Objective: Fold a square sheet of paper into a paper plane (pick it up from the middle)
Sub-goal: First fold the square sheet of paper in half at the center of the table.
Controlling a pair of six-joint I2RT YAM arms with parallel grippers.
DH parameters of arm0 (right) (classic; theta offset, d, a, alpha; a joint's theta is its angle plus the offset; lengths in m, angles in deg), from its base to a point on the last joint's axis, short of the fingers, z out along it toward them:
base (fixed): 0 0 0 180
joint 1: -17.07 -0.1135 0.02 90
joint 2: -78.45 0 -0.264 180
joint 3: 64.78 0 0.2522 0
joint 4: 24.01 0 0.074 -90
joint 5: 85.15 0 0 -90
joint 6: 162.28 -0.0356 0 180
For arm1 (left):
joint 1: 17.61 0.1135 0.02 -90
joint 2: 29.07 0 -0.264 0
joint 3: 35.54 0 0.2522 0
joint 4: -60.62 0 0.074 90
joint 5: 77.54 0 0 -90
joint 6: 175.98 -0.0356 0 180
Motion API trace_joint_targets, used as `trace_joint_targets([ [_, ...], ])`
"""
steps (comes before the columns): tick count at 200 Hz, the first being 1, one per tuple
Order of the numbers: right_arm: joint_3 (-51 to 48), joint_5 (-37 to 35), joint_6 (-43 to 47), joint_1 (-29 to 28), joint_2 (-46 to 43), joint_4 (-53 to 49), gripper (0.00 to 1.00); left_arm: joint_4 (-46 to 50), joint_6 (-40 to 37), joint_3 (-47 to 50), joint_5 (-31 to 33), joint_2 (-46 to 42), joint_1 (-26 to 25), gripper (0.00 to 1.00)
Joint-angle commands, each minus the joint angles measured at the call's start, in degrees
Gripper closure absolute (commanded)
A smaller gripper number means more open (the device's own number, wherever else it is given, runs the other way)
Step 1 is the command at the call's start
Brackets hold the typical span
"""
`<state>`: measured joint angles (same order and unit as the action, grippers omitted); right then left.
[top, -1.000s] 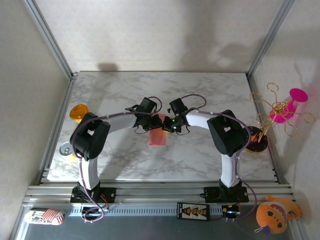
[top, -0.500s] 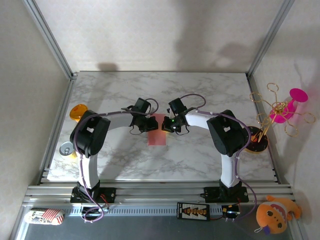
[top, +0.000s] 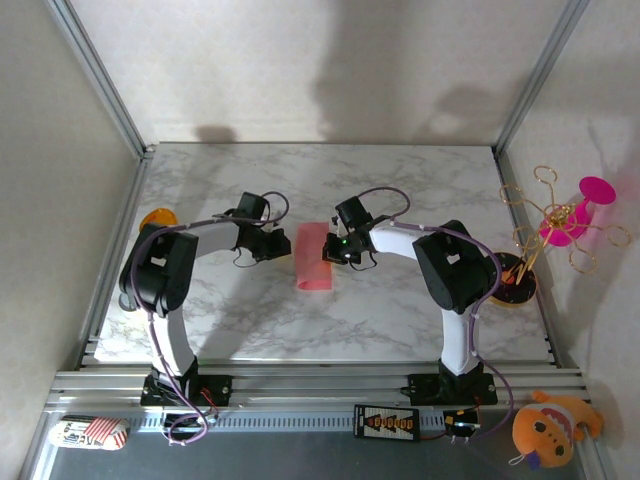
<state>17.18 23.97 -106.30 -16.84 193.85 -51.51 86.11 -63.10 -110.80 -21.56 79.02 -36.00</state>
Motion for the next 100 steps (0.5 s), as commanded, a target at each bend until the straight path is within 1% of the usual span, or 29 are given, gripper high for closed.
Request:
trace_joint_targets([
  [1, -7.2, -18.7, 1.2, 0.6, 10.8, -12.6, 0.98, -5.6, 4.2, 1.5, -4.1, -2.4, -2.8, 0.87],
  [32, -7.9, -18.7, 1.1, 0.6, 11.2, -12.0, 0.98, -6.3, 5.4, 0.2, -3.3, 1.5, -6.3, 0.88],
  [57, -8.2, -18.6, 1.0, 0.6, 11.3, -11.6, 0.98, -4.1, 4.8, -0.6, -1.4, 3.6, -7.7, 0.88],
  [74, -8.2, -18.4, 0.8, 0.6, 11.3, -11.4, 0.98, -1.8, 3.1, 0.1, 0.8, 4.1, -7.5, 0.88],
  [81, -8.2, -18.3, 0.8, 0.6, 11.4, -11.4, 0.98, -1.5, 2.4, 1.0, 0.6, 4.0, -7.1, 0.88],
  [89, -8.2, -18.4, 0.8, 0.6, 11.4, -11.3, 0.98, -1.7, 1.8, 2.6, -0.2, 3.7, -6.2, 0.88],
  [100, -8.2, -18.5, 0.8, 0.6, 11.3, -11.2, 0.98, -0.7, 0.9, 4.7, 0.6, 3.1, -4.4, 0.88],
])
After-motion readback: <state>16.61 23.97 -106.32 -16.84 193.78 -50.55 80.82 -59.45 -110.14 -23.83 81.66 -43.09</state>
